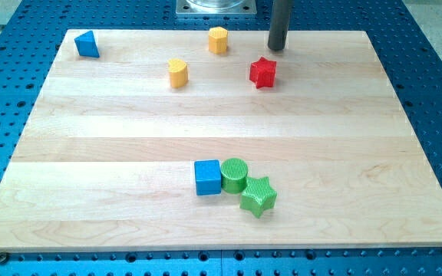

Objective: Place the arm top right to the red star

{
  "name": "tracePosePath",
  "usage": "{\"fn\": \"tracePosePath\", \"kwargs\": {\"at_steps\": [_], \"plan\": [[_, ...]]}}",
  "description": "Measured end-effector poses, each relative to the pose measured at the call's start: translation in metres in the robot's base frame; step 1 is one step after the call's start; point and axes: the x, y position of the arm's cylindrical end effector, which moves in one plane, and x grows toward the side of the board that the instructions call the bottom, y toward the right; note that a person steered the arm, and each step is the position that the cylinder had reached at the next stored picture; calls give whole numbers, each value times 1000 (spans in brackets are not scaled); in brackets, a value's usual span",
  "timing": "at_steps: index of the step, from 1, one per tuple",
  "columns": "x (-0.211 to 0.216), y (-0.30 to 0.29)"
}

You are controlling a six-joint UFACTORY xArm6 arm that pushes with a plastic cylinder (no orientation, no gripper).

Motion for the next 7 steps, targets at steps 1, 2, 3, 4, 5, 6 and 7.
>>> {"fn": "tracePosePath", "kwargs": {"at_steps": [1,2,3,4,5,6,7], "plan": [[9,5],[8,18],[8,19],[8,19],[8,19],[8,18],[8,17]]}}
